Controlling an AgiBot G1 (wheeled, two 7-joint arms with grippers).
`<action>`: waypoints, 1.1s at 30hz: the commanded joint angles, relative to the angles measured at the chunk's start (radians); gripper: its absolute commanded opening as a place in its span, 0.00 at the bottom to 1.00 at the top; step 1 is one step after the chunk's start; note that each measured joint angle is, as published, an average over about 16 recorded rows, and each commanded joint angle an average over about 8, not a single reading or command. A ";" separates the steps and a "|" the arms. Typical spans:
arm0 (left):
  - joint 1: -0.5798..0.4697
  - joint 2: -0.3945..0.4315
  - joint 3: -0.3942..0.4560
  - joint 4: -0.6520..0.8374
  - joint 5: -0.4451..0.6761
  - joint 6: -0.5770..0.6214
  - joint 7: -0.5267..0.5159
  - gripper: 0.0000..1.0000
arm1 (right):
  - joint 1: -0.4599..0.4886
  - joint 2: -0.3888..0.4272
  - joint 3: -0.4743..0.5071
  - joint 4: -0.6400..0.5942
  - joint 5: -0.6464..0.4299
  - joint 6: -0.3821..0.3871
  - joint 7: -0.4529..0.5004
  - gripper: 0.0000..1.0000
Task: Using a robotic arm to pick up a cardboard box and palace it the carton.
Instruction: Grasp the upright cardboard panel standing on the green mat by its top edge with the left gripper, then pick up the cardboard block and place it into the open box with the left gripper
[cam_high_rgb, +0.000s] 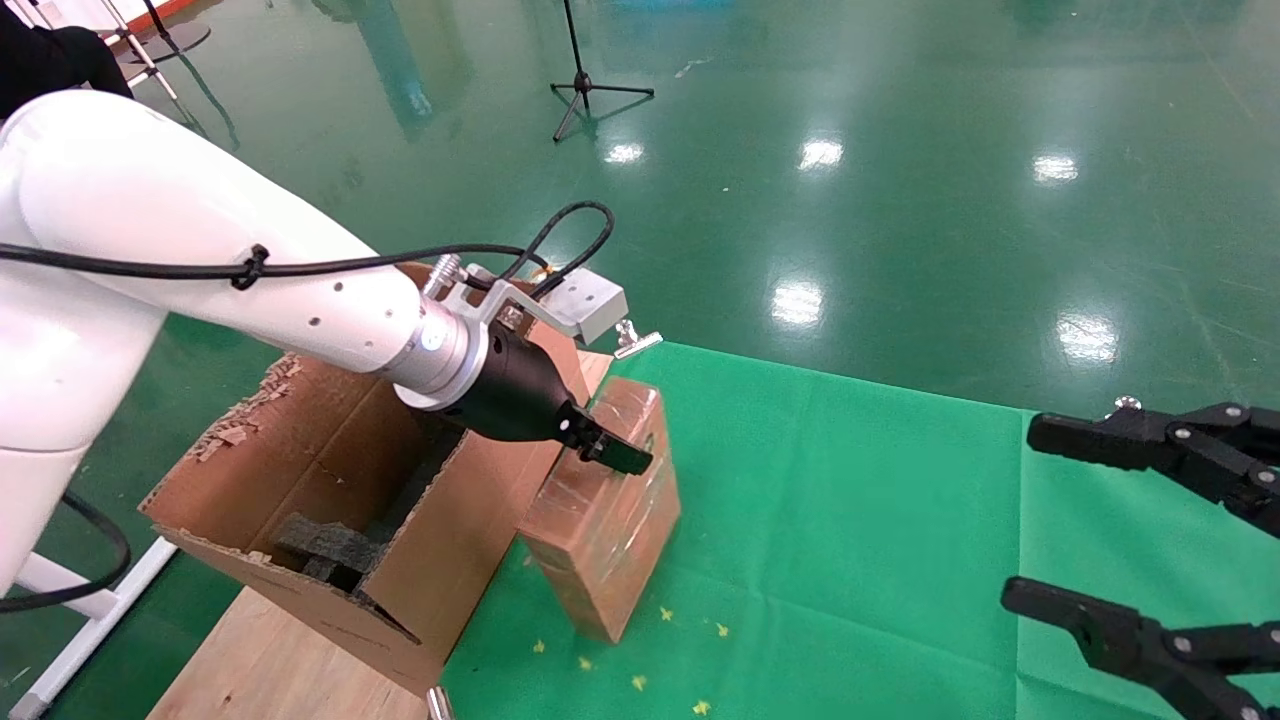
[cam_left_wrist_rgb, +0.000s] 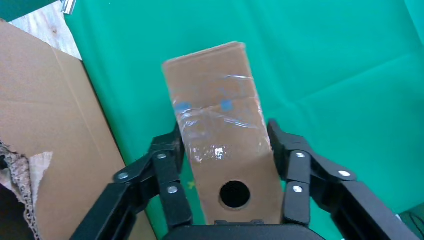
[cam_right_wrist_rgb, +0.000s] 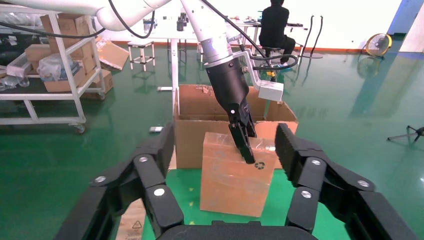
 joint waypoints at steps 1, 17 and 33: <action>0.001 0.004 0.002 0.004 0.002 0.000 -0.003 0.00 | 0.000 0.000 0.000 0.000 0.000 0.000 0.000 1.00; -0.188 -0.221 -0.235 0.155 -0.264 -0.105 0.412 0.00 | 0.000 0.000 0.000 0.000 0.000 0.000 0.000 1.00; -0.285 -0.283 -0.182 0.779 -0.097 -0.140 1.075 0.00 | 0.000 0.000 -0.001 0.000 0.000 0.000 0.000 1.00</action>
